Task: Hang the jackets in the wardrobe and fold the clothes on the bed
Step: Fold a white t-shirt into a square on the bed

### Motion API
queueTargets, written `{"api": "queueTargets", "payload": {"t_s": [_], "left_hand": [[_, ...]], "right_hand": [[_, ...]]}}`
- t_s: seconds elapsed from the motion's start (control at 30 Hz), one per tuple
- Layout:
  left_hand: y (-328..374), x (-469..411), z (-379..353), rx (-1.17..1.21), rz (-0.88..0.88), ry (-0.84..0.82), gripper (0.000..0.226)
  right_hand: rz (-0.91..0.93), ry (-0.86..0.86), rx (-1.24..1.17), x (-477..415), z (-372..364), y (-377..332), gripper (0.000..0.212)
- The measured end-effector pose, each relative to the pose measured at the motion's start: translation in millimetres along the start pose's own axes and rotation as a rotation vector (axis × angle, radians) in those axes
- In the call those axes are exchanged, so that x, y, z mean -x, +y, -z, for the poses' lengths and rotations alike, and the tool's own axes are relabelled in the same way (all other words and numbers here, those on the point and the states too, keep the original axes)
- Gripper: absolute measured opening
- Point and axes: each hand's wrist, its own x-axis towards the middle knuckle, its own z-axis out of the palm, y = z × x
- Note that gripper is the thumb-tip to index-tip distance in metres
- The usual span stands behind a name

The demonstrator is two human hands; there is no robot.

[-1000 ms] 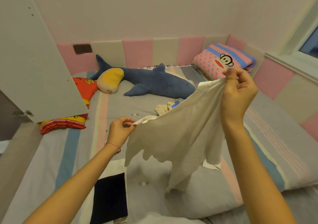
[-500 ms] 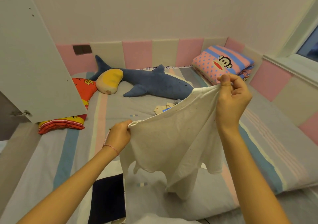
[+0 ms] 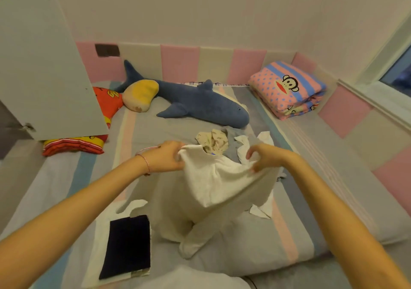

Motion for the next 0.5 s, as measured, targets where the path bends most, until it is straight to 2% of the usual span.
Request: {"api": "queueTargets", "payload": {"t_s": [0.07, 0.17, 0.2, 0.3, 0.43, 0.47, 0.5], "left_hand": [[-17, 1, 12, -0.167, 0.037, 0.013, 0.017], [-44, 8, 20, -0.215, 0.146, 0.268, 0.017], [-51, 9, 18, -0.195, 0.16, 0.362, 0.013], [-57, 12, 24, -0.123, 0.144, 0.537, 0.007], [-55, 12, 57, -0.133, 0.115, 0.888, 0.005], [-55, 11, 58, -0.097, 0.109, 0.922, 0.004], [-54, 10, 55, -0.068, 0.112, 0.881, 0.005]], "right_hand": [[-0.08, 0.213, -0.127, -3, 0, 16, 0.037], [-0.238, 0.687, -0.293, -2, -3, 36, 0.024], [-0.248, 0.763, -0.315, -2, -9, 38, 0.02], [-0.187, 0.865, -0.379, -4, -18, 32, 0.026], [-0.111, 1.246, -0.692, 4, 1, 19, 0.026], [-0.089, 1.287, -0.786, 1, 2, 20, 0.024], [-0.081, 1.272, -0.856, -4, 3, 20, 0.022]]}}
